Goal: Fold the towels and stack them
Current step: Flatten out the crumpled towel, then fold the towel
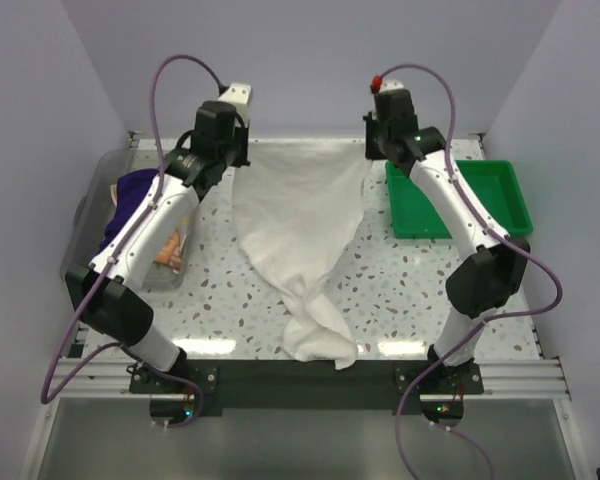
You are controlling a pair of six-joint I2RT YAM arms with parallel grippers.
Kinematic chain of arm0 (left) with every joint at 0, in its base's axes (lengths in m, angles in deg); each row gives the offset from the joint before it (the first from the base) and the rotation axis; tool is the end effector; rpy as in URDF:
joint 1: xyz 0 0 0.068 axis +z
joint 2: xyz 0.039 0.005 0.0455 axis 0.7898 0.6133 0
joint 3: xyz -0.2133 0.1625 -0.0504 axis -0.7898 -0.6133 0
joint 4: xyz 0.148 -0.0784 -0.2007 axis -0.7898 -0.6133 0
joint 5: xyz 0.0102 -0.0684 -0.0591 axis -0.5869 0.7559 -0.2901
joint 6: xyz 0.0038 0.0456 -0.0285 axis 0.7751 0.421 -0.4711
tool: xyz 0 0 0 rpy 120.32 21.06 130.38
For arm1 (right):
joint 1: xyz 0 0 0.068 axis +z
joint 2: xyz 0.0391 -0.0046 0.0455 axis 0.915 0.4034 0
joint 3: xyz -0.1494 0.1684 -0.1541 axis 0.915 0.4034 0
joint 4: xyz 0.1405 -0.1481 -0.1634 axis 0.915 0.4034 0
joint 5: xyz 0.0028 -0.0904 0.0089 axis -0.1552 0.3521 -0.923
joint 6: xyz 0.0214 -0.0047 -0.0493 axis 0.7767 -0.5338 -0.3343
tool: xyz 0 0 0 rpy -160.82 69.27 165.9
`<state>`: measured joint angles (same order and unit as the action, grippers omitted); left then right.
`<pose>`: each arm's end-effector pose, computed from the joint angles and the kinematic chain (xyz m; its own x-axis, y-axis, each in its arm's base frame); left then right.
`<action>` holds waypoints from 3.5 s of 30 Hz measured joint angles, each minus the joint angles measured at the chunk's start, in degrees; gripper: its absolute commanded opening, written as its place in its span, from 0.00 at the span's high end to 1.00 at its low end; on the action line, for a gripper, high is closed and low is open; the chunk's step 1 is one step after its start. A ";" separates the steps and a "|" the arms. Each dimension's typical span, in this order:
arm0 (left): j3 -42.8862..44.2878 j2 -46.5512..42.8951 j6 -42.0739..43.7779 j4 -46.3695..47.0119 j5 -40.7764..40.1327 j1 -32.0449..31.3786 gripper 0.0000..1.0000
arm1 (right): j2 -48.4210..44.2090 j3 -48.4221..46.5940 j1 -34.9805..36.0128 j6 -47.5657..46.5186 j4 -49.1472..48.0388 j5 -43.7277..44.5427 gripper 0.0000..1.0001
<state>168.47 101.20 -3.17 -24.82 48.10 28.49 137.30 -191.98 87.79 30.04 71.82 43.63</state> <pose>0.3314 -0.1370 0.3853 -0.4939 0.0680 -0.8669 0.1557 0.9877 -0.0112 0.3759 0.1396 0.3650 -0.6196 -0.0408 -0.7838 -0.0648 0.9979 -0.0007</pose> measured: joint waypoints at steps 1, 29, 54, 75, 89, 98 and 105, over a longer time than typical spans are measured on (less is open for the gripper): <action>3.63 0.87 0.04 0.57 -1.20 0.00 1.00 | 1.18 -5.60 -0.50 -0.59 0.35 0.35 1.00; 13.64 -27.80 10.75 12.66 14.82 -0.50 1.00 | -33.90 -14.16 -0.22 -15.91 -9.16 -21.70 1.00; 31.17 9.97 9.16 12.50 -0.26 3.43 1.00 | -3.87 -25.66 -2.14 -18.56 -16.22 -7.58 1.00; 20.50 30.45 3.65 20.13 8.83 11.67 1.00 | 17.88 -16.63 -4.22 -22.43 -21.53 -7.45 1.00; 2.93 23.85 -3.43 15.37 20.63 11.54 1.00 | 13.05 2.12 -5.35 -19.87 -13.14 -7.48 1.00; -0.52 17.29 -6.43 6.93 22.95 11.28 1.00 | 1.70 11.63 -5.25 -15.32 -11.50 -7.87 1.00; -14.32 5.16 -8.57 5.81 24.37 10.32 1.00 | -5.62 21.62 -5.03 -10.08 -10.23 -10.54 1.00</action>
<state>154.15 106.36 -11.73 -19.01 72.47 38.81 131.69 -170.37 82.77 19.97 61.59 33.09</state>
